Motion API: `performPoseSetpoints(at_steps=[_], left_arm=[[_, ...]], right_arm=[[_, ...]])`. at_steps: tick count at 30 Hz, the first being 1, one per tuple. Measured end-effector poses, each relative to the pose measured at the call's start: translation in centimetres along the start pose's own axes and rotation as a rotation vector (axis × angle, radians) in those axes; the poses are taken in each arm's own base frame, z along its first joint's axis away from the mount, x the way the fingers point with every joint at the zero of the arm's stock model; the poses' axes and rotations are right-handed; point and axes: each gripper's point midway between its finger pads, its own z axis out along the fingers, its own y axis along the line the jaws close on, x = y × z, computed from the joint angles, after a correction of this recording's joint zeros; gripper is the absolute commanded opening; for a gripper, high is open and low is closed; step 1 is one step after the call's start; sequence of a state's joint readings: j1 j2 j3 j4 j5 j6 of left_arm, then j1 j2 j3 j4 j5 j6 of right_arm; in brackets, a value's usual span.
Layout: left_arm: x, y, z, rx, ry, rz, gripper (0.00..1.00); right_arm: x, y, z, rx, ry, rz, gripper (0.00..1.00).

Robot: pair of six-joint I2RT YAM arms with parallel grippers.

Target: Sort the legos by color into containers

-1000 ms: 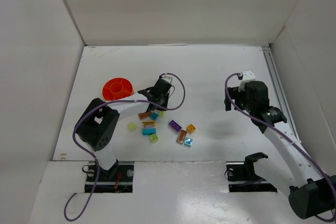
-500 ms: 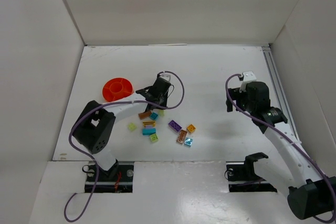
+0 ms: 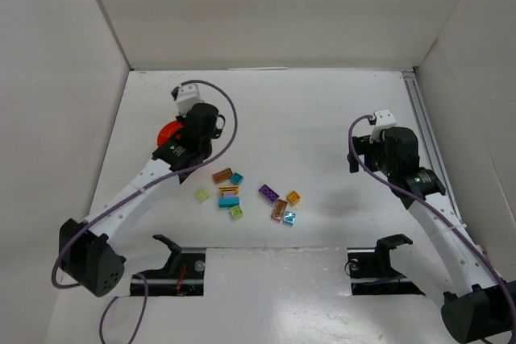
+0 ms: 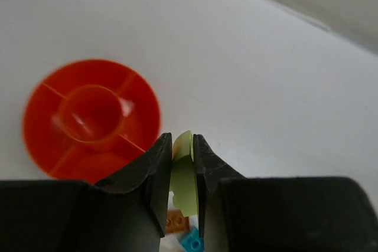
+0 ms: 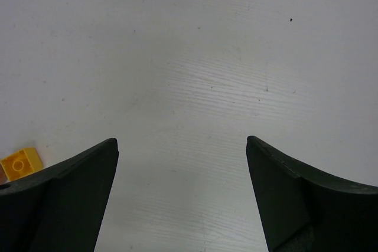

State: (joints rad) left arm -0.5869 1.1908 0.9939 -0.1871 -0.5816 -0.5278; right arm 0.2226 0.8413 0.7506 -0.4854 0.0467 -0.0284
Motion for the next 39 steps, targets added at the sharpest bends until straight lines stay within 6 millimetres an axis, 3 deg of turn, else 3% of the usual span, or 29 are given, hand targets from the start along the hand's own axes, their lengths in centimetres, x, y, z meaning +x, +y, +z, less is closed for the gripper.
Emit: performPoseSetpoints(at_steps=[3,6,9,14,19,29,36,39], left_arm=[[-3.9,4.9,0.1,-0.14,-0.111,-0.095,0.03],[-6.3,9.3,0.1,-0.268,-0.193,-0.156,0.03],[-6.8,12.9,0.5,-0.374,-0.224,-0.183,0.03],[-4.8,16.7,1.5,-0.485,-0.198,-0.187,0.03],[-3.0,18.1,2.3,-0.522,-0.181,-0.193,0.04],[-0.2,18.8,3.6,-0.535,-0.154,-0.175,0.04],[1.4,19.3,4.1,-0.542,-0.139,-0.166,0.18],[1.7,19.4,4.4,-0.544,-0.135,-0.163,0.2]], right_arm=[[0.0,0.2,0.0,-0.014,-0.001,-0.006,0.93],[-0.2,0.3,0.0,-0.022,-0.006,-0.009,0.93],[-0.3,0.3,0.1,-0.024,-0.009,-0.013,0.93],[-0.4,0.3,0.2,-0.027,-0.016,-0.02,0.93],[-0.4,0.3,0.2,-0.026,-0.015,-0.023,0.93],[-0.2,0.3,0.4,-0.027,-0.006,-0.024,0.93],[-0.1,0.3,0.6,-0.027,0.003,-0.024,0.93],[-0.1,0.3,0.6,-0.027,0.003,-0.024,0.93]])
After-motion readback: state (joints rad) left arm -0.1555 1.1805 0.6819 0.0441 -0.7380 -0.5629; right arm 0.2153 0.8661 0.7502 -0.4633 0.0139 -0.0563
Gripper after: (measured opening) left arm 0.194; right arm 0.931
